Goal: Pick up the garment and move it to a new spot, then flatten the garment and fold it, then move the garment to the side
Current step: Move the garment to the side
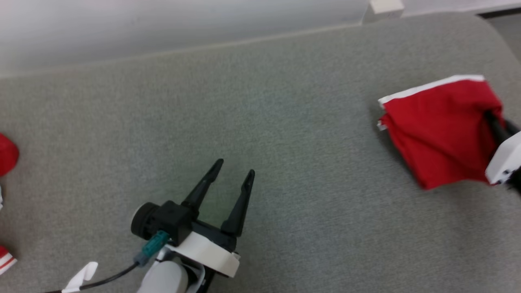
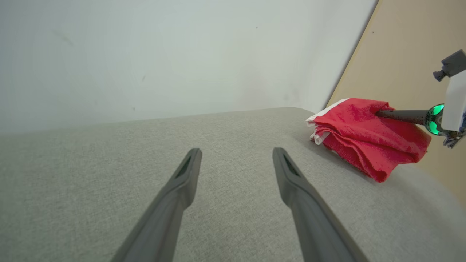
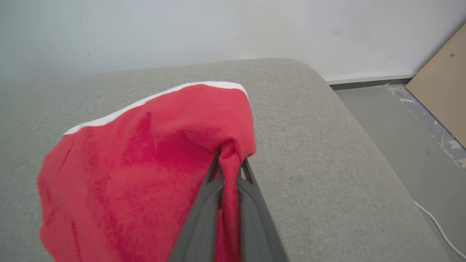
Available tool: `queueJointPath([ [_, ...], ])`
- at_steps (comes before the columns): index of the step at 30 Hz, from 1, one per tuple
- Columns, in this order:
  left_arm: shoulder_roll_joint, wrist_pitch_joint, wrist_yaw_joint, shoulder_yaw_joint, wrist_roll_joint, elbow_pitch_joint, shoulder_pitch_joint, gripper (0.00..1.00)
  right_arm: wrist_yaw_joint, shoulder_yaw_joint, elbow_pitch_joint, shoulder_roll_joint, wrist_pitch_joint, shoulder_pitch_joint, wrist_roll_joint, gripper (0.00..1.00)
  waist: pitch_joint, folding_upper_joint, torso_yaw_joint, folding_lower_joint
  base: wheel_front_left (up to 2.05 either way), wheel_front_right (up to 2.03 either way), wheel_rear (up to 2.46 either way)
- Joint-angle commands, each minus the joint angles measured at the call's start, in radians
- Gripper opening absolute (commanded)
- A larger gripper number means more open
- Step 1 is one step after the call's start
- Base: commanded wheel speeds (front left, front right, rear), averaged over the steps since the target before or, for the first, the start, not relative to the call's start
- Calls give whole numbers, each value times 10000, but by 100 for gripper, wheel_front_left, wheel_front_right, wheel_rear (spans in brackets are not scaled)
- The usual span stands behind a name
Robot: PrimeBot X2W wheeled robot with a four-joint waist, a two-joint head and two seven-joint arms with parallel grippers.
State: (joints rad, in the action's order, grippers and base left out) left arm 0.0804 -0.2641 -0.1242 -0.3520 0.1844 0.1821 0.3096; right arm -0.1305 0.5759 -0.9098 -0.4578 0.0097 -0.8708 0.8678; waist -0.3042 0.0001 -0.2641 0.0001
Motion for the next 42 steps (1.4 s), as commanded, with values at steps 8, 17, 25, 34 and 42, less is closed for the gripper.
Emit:
queueJointPath([
  [8,378,-1,-47,180,-245,-180,445,100,1,9,-905,-1203,-109,-1443,-484,0,-1736,-1,699,-1,0,0,0],
  [17,416,15,-37,320,-247,-207,533,100,2,-207,-2654,-2188,-597,-2325,-1163,0,-2205,-1,1030,-1,0,0,0],
  [25,332,13,-44,468,-142,-137,452,100,2,-130,-3496,-1802,-1114,-2560,-1741,100,-1866,-1,1012,-1,0,0,0],
  [34,173,1,-51,1036,8,-96,-196,100,2,205,-3077,-1392,-2407,-2694,-2461,100,-101,-1,985,-1,0,0,0],
  [42,119,-1,-15,2128,90,-176,-1161,100,2,17,-1015,-935,-2710,-1690,-2146,100,1650,-1,1313,-1,0,0,0],
])
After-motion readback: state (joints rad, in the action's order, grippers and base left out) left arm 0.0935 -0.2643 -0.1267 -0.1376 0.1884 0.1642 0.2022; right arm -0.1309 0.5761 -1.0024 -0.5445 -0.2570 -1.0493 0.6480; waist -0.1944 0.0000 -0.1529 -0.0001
